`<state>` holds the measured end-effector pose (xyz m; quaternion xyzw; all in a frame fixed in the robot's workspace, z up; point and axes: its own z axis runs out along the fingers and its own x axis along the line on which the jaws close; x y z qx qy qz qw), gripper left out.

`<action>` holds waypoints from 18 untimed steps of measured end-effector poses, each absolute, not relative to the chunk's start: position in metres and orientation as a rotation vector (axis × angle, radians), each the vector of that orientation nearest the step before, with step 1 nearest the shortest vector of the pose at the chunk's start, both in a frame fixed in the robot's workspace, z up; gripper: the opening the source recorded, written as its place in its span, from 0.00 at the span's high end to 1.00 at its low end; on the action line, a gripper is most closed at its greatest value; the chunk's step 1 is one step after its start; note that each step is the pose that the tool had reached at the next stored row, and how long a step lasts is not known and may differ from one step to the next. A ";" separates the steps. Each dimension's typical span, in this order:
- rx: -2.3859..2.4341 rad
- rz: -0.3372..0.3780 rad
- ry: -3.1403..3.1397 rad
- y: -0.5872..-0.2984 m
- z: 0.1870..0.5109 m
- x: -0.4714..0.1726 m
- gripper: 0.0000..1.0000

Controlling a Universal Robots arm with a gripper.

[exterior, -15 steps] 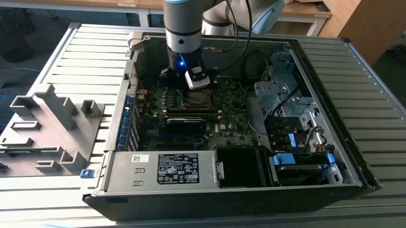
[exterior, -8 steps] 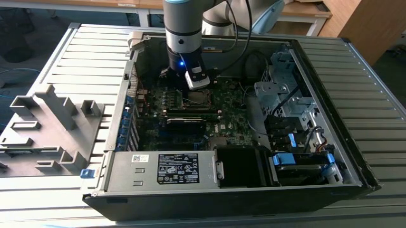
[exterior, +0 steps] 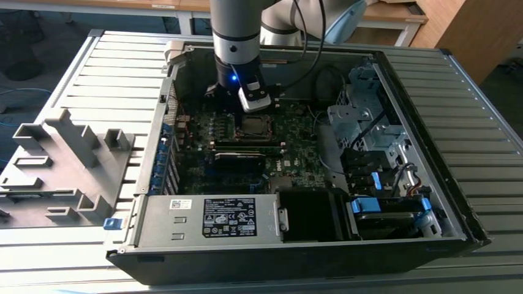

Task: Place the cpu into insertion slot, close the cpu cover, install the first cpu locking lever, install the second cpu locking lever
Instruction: 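Close the cpu cover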

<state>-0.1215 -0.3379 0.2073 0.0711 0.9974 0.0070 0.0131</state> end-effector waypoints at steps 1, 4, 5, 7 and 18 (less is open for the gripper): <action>0.221 0.021 3.107 -0.338 0.210 -0.122 0.89; 0.221 0.021 3.107 -0.338 0.218 -0.122 0.89; 0.221 0.021 3.107 -0.338 0.221 -0.122 0.89; 0.221 0.022 3.107 -0.338 0.223 -0.121 0.89; 0.221 0.021 3.108 -0.338 0.223 -0.095 0.89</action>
